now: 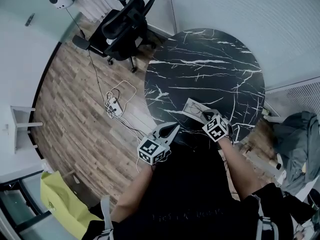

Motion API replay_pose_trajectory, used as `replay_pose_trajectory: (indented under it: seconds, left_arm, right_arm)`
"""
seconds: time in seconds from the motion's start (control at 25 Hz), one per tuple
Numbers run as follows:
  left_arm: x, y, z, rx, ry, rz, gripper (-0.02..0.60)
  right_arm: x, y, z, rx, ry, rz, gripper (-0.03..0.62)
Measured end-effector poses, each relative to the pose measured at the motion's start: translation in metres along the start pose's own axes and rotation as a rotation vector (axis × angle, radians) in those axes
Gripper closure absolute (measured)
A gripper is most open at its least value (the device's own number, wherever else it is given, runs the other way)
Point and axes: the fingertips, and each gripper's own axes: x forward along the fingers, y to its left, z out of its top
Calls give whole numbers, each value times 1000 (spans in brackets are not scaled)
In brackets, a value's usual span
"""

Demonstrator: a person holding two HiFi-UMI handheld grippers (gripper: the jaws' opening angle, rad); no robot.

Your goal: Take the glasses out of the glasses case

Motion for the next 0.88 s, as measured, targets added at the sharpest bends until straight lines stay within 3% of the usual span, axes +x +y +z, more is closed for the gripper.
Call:
replay_pose_trajectory:
  seconds: [0.88]
  left_arm:
    - [14, -5, 12, 22, -12, -37, 563]
  right_arm:
    - [-71, -8, 23, 381, -351, 39, 559]
